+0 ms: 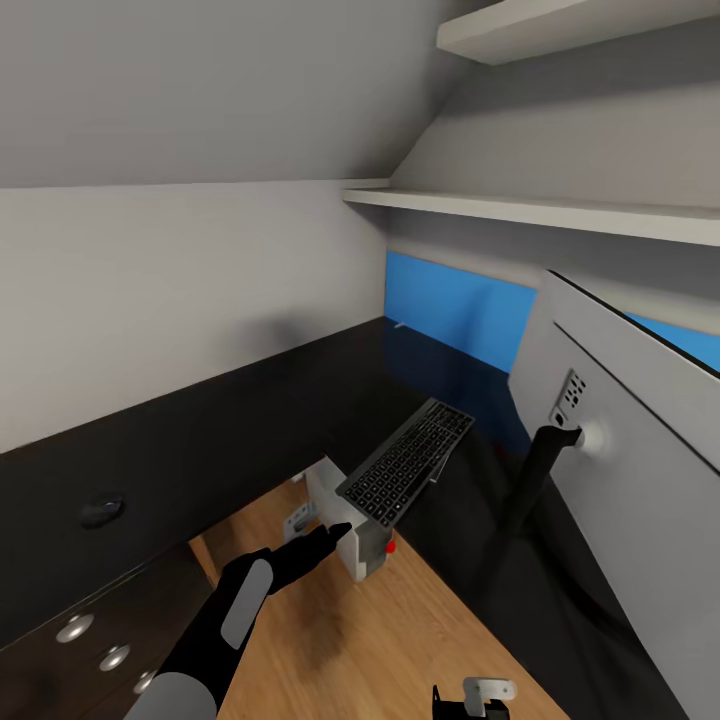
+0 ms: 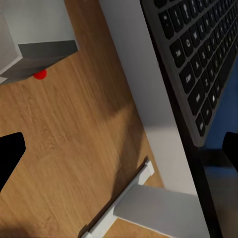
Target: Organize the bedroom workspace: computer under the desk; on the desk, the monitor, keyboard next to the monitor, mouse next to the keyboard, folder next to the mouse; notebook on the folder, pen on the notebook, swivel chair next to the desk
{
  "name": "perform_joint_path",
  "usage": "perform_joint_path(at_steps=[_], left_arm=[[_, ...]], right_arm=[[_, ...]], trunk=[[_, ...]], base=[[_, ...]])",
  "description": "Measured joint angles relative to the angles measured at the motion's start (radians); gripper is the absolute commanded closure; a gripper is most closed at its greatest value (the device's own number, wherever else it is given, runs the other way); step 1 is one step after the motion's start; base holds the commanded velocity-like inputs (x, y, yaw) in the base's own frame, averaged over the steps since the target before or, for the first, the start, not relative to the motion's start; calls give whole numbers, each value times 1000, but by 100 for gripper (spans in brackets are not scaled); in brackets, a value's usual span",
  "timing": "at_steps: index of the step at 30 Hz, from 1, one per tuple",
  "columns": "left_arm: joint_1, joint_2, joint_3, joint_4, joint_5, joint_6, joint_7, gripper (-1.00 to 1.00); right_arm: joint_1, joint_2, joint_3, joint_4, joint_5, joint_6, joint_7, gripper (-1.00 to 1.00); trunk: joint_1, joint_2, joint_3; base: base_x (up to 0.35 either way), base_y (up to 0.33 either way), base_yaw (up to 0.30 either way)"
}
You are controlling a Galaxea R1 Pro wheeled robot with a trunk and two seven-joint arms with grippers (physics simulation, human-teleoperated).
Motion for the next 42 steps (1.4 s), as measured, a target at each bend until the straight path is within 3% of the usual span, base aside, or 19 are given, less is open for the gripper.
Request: perform_joint_path(at_steps=[16, 23, 32, 37, 42], left_arm=[[0, -1, -1, 0, 0, 0, 0, -100], [1, 0, -2, 0, -1, 0, 0, -100], [0, 4, -2, -4, -1, 0, 0, -100], [1, 7, -3, -5, -1, 0, 0, -100], [0, 8, -4, -5, -1, 0, 1, -100]], right_arm=[[2, -1, 0, 0, 4, 0, 2, -100], [36, -15, 2, -2, 19, 1, 4, -100], [102, -46, 7, -1, 104, 2, 9, -100], [173, -57, 7, -1, 178, 0, 8, -100], [212, -76, 7, -1, 216, -3, 9, -100]], trunk=[[0, 0, 0], [0, 0, 0], [0, 0, 0], [0, 0, 0], [0, 0, 0]], base=[[18, 0, 0], [0, 0, 0], [0, 0, 0], [0, 0, 0], [0, 0, 0]])
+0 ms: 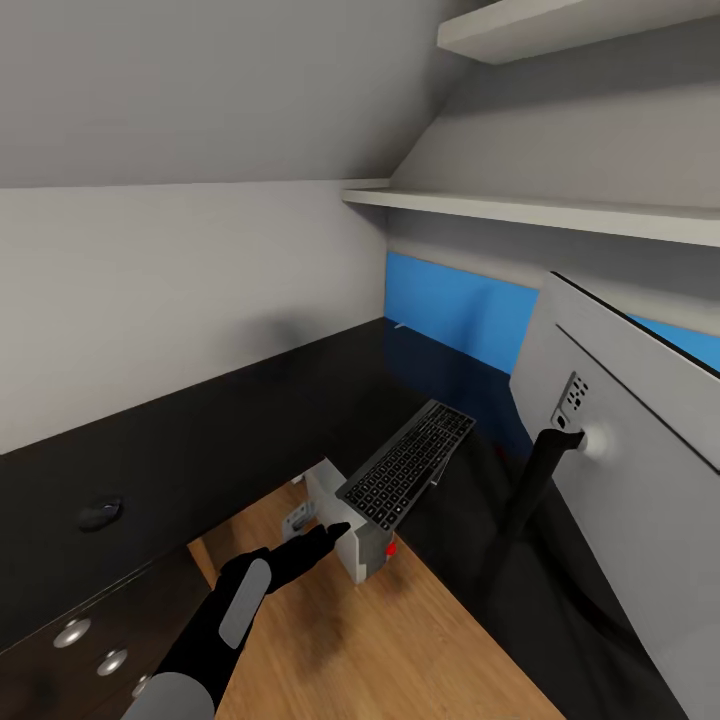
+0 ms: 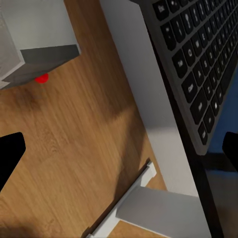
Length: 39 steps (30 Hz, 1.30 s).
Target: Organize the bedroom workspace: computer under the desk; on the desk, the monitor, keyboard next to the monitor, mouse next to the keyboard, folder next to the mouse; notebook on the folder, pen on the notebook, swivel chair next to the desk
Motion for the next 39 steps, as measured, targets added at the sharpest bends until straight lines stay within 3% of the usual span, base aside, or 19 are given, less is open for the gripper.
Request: perform_joint_path(at_steps=[13, 23, 39], left_arm=[[0, 0, 0, 0, 0, 0, 1, -100], [0, 0, 0, 0, 0, 0, 1, -100], [0, 0, 0, 0, 0, 0, 1, -100]], right_arm=[[88, -39, 0, 1, 42, -80, 16, -100], [173, -74, 1, 2, 76, -225, 33, -100], [200, -88, 0, 3, 89, -256, 100, -100]], trunk=[[0, 0, 0], [0, 0, 0], [0, 0, 0]], base=[[0, 0, 0], [0, 0, 0], [0, 0, 0]])
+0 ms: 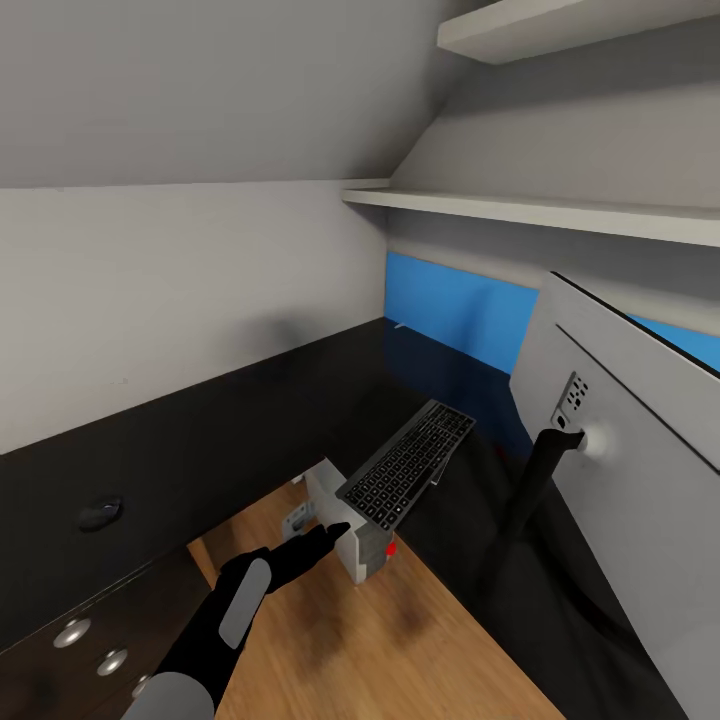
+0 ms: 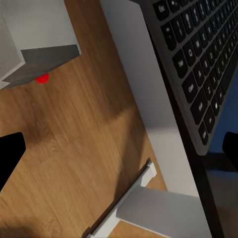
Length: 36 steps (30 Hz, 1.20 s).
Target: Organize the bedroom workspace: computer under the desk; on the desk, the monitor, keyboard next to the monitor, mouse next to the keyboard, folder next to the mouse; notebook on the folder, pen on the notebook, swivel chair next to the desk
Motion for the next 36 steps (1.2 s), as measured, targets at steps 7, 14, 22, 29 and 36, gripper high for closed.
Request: perform_joint_path(at_steps=[7, 14, 22, 29, 36], left_arm=[[0, 0, 0, 0, 0, 0, 0, -100], [0, 0, 0, 0, 0, 0, 0, -100], [0, 0, 0, 0, 0, 0, 0, -100], [0, 0, 0, 0, 1, 0, 0, -100], [-1, -1, 0, 0, 1, 0, -1, -100]], right_arm=[[0, 0, 0, 0, 0, 0, 2, -100], [0, 0, 0, 0, -1, 2, 1, -100], [0, 1, 0, 0, -1, 1, 1, -100], [1, 2, 0, 0, -1, 0, 1, -100], [1, 2, 0, 0, -2, 0, 1, -100]], trunk=[[0, 0, 0], [0, 0, 0], [0, 0, 0], [0, 0, 1], [0, 0, 3]], base=[[0, 0, 0], [0, 0, 0], [0, 0, 0], [0, 0, -74], [0, 0, -136]])
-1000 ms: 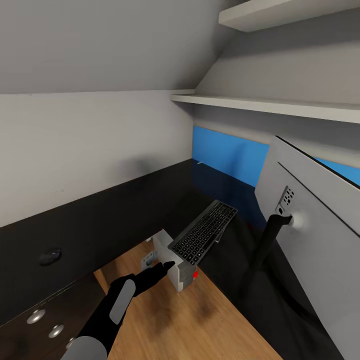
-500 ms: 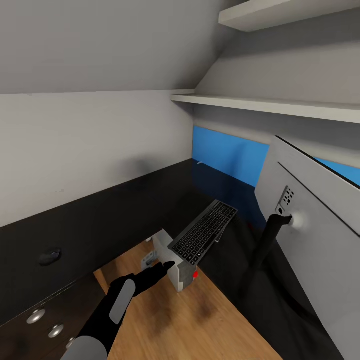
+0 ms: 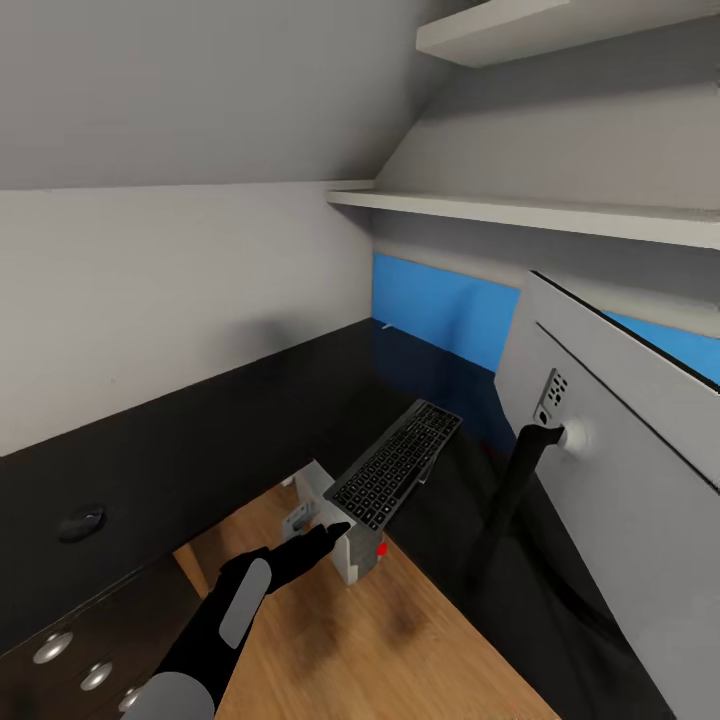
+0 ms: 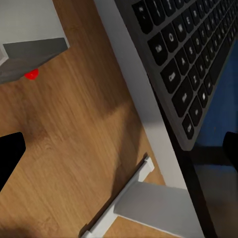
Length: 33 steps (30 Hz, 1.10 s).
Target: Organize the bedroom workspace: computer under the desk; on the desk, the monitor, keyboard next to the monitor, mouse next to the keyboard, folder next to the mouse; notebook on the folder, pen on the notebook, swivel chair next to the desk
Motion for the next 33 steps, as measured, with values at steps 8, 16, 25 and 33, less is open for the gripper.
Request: perform_joint_path(at_steps=[8, 16, 25, 33], left_arm=[[0, 0, 0, 0, 0, 0, -1, -100], [1, 1, 0, 0, 0, -1, -1, -100], [0, 1, 1, -1, 0, -1, -1, -100], [1, 1, -1, -8, 0, -1, -31, -100]], right_arm=[[0, 0, 0, 0, -1, 1, 0, -100], [0, 1, 0, 0, -1, 3, 0, -100], [0, 2, 0, 0, -1, 4, 0, -100], [0, 3, 0, 0, -1, 4, 0, -100]], trunk=[[0, 0, 0], [0, 0, 0], [0, 0, 1], [0, 0, 1]], base=[[9, 0, -26], [103, 0, -4], [18, 0, 0], [47, -18, 0]])
